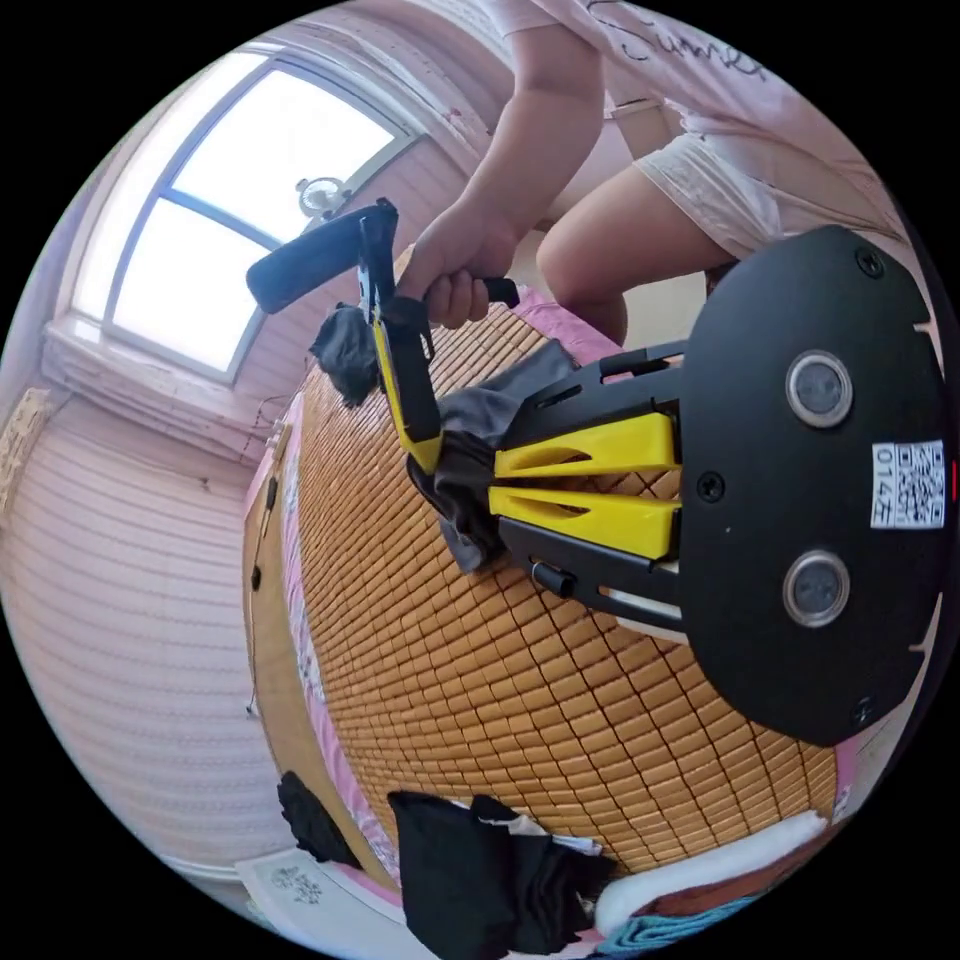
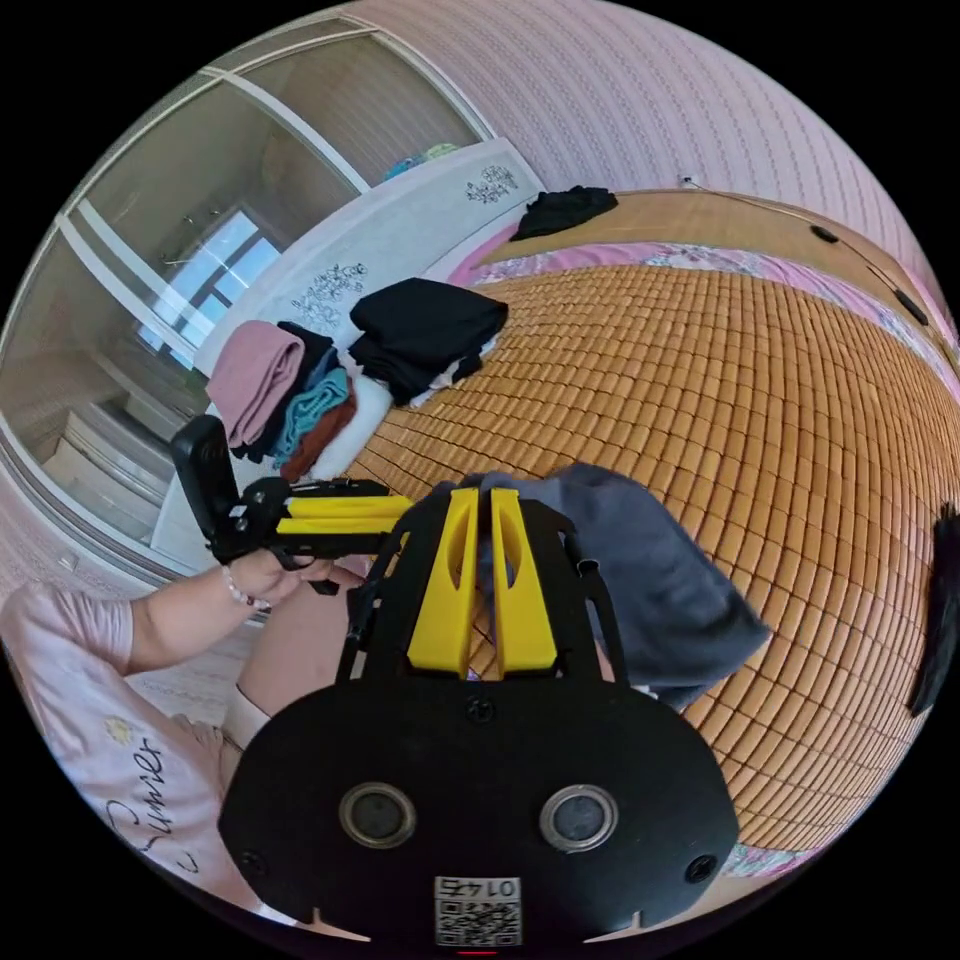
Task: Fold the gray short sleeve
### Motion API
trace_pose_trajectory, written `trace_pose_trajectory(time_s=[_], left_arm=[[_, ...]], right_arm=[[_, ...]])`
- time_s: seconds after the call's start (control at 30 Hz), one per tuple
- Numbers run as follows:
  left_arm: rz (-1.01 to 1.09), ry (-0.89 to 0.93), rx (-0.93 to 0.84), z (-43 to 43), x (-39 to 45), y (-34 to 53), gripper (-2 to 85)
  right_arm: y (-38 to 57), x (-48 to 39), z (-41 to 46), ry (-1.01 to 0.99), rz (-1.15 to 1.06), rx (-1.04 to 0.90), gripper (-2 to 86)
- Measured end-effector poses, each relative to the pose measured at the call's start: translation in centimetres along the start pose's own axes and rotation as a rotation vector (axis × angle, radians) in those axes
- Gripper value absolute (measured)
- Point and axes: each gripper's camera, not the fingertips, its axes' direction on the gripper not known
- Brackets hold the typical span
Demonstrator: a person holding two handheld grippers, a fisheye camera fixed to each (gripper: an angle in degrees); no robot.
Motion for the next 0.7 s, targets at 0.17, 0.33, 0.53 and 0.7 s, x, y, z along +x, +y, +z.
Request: trace_pose_trajectory(time_s=[0.17,0.33,0.53,0.7], left_arm=[[-0.022,-0.052,0.353,-11.0,-0.8,-2.3,-1.0],[0.130,0.046,0.479,-15.3,1.8,-1.6,-0.9],[-0.112,0.119,0.118,-6.2,-1.1,3.7,-0.8],[-0.325,0.171,-0.032,-2.7,-3.7,8.6,-0.8]], right_arm=[[-1.8,-3.7,-9.2,0.022,-0.058,0.319,1.0],[4.8,-3.1,-14.6,0.055,-0.013,0.484,1.1],[14.5,3.4,-7.9,0.210,0.310,0.006,2.0],[16.1,4.2,-4.9,0.317,0.338,-0.155,4.5]])
